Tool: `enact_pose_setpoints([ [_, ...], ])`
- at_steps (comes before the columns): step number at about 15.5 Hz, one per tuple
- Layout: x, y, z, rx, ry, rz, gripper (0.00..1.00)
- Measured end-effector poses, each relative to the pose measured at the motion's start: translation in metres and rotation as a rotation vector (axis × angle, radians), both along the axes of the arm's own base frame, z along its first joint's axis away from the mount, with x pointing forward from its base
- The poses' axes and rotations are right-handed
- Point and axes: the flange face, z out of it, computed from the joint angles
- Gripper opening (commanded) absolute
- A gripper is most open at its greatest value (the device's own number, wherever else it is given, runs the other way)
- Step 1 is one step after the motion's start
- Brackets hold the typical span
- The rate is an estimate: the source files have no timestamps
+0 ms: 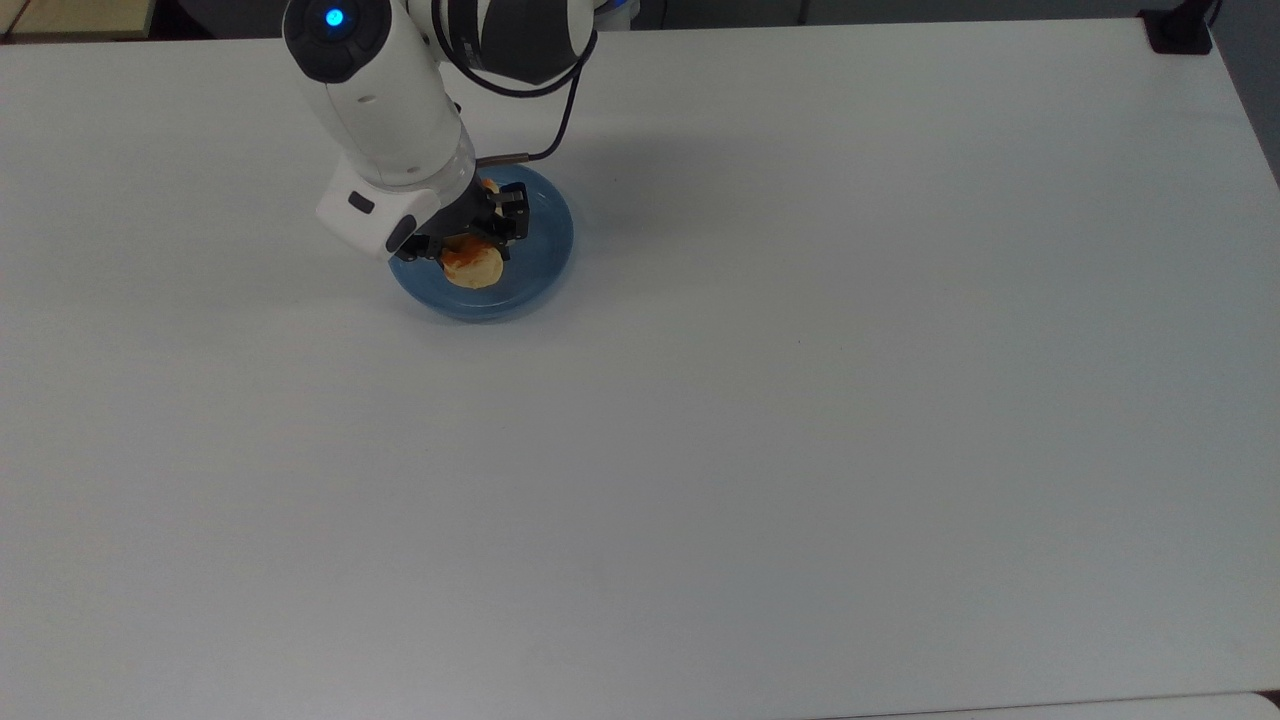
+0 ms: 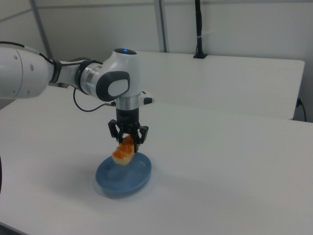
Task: Put the bread on a plate
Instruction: 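Lower the bread roll onto the blue plate and open the gripper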
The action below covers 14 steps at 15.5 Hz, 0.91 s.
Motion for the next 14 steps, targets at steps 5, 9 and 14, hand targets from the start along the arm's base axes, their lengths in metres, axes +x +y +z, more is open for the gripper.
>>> enact_pose_setpoints([
  [5, 0.000, 0.001, -0.007, -0.002, 0.012, 0.002, 0.94],
  [9, -0.001, 0.002, -0.011, -0.009, 0.021, 0.010, 1.00],
  [14, -0.001, 0.004, 0.015, -0.010, -0.020, -0.029, 1.00],
])
